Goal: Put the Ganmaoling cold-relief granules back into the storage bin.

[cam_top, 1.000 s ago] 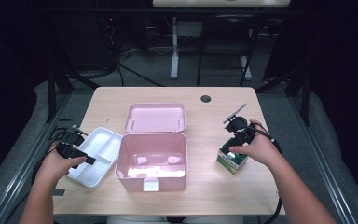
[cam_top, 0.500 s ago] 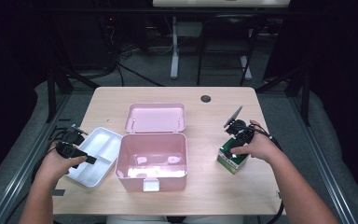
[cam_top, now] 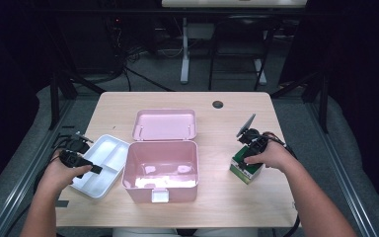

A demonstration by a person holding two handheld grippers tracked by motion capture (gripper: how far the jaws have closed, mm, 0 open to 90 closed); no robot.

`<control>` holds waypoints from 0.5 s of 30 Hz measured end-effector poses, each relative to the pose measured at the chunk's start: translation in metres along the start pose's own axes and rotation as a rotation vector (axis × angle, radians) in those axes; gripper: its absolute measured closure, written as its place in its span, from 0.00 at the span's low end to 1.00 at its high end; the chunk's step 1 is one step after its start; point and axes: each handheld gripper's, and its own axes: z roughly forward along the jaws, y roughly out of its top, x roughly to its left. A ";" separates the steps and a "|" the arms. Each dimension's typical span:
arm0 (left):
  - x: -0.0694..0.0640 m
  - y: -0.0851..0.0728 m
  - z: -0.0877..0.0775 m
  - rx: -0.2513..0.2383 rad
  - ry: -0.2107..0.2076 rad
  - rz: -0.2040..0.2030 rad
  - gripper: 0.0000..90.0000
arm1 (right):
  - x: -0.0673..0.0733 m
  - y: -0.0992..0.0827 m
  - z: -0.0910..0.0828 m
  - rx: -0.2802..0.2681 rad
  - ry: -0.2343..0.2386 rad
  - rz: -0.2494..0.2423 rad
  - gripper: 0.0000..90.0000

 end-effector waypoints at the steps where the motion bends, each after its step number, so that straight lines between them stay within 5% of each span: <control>1: 0.000 0.000 0.000 0.002 0.001 0.000 0.54 | 0.000 0.000 0.001 -0.001 0.009 0.009 0.13; 15: 0.000 0.000 -0.001 -0.003 0.004 0.002 0.54 | 0.002 0.003 0.003 0.032 -0.002 0.000 0.16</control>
